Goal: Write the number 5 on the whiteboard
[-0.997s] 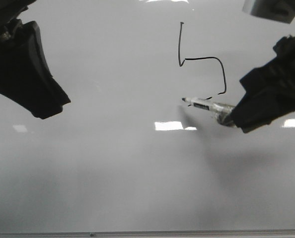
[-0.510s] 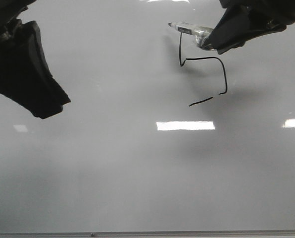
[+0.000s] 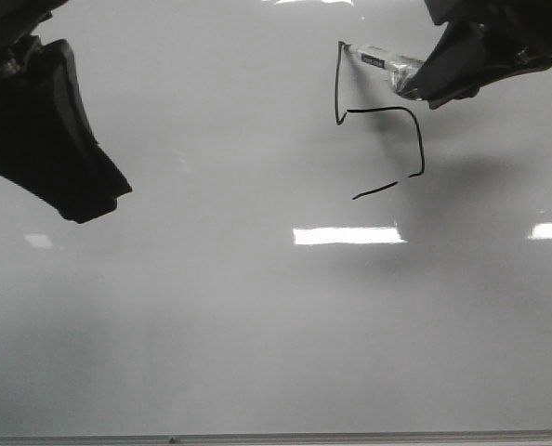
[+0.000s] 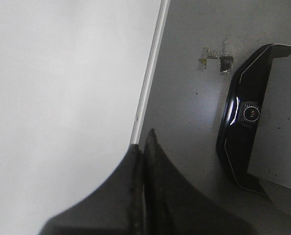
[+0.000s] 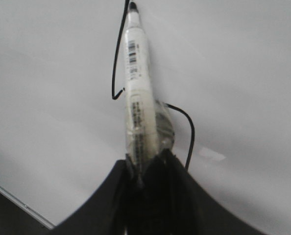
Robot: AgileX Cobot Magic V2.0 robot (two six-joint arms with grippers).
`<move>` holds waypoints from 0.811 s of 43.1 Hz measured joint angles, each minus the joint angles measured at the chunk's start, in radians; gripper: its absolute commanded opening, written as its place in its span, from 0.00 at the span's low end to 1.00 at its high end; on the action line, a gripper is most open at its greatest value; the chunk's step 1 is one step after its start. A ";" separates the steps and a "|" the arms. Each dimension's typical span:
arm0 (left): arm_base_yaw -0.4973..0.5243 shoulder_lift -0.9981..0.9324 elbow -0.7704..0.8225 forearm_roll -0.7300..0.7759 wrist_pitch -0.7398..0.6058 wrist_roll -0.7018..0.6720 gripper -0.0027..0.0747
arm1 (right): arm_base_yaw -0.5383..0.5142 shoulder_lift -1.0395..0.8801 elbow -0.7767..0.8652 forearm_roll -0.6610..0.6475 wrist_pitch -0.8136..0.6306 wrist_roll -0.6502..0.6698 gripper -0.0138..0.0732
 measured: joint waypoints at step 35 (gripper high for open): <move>0.000 0.000 -0.027 -0.038 -0.020 0.000 0.86 | -0.037 -0.261 0.015 -0.364 0.359 -0.075 0.09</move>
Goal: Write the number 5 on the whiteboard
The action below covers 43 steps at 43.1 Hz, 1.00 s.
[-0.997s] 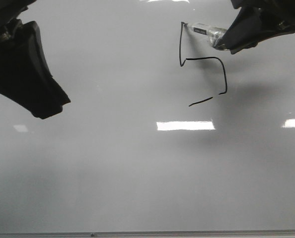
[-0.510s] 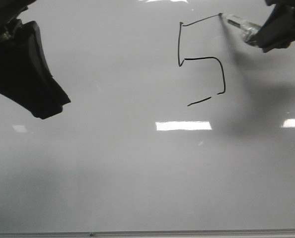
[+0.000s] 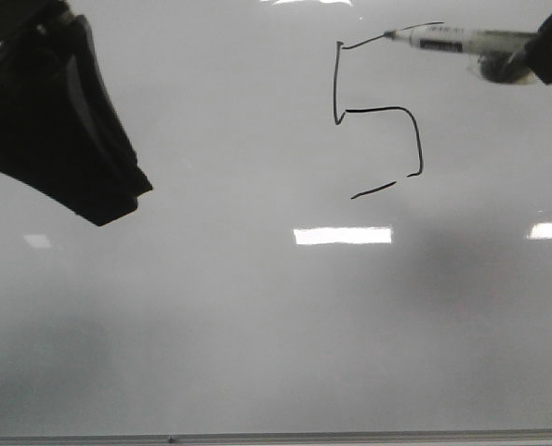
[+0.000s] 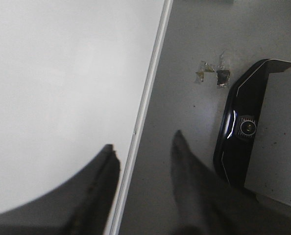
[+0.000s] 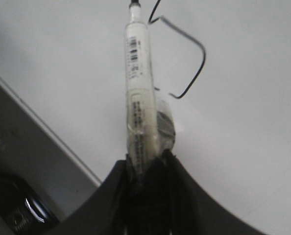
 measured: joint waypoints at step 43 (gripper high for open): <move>-0.130 0.000 -0.153 0.001 -0.050 0.081 0.28 | 0.544 0.000 -0.034 -0.095 -0.108 -0.043 0.09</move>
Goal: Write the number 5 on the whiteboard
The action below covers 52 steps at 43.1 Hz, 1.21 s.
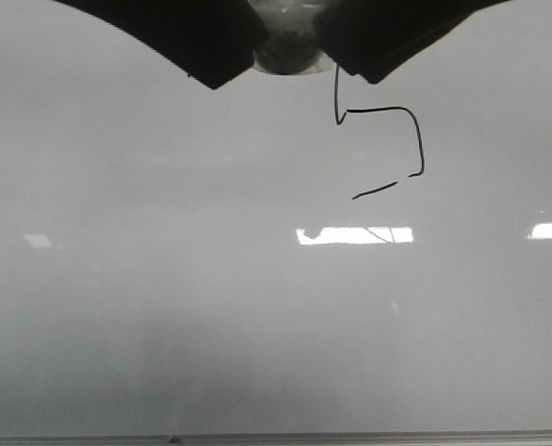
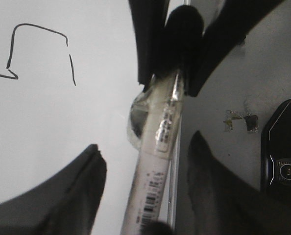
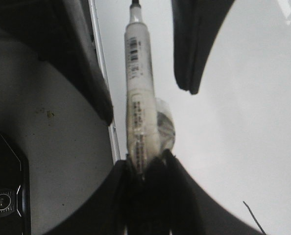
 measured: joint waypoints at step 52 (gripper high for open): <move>0.766 -0.305 0.335 0.032 -0.224 -0.526 0.01 | -0.334 -0.437 0.343 -0.013 -0.176 0.420 0.75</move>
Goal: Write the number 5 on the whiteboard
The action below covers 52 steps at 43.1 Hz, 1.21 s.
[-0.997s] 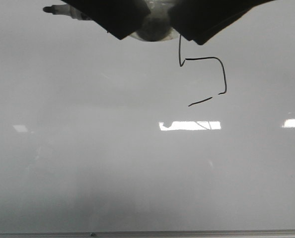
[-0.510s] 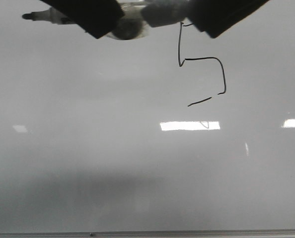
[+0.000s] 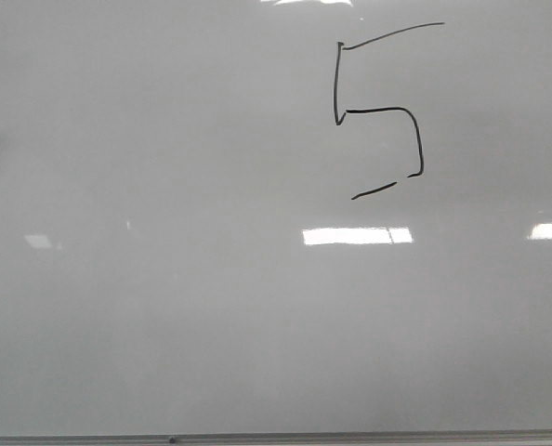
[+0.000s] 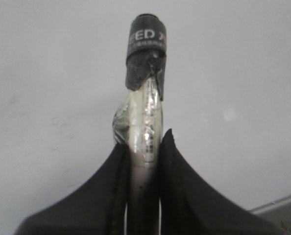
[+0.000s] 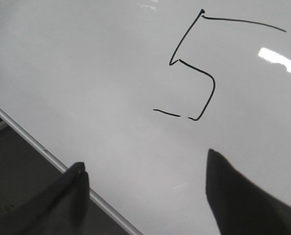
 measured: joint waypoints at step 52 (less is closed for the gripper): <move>0.300 0.500 0.062 -0.011 -0.546 -0.022 0.47 | 0.000 -0.040 0.057 0.000 -0.017 0.019 0.75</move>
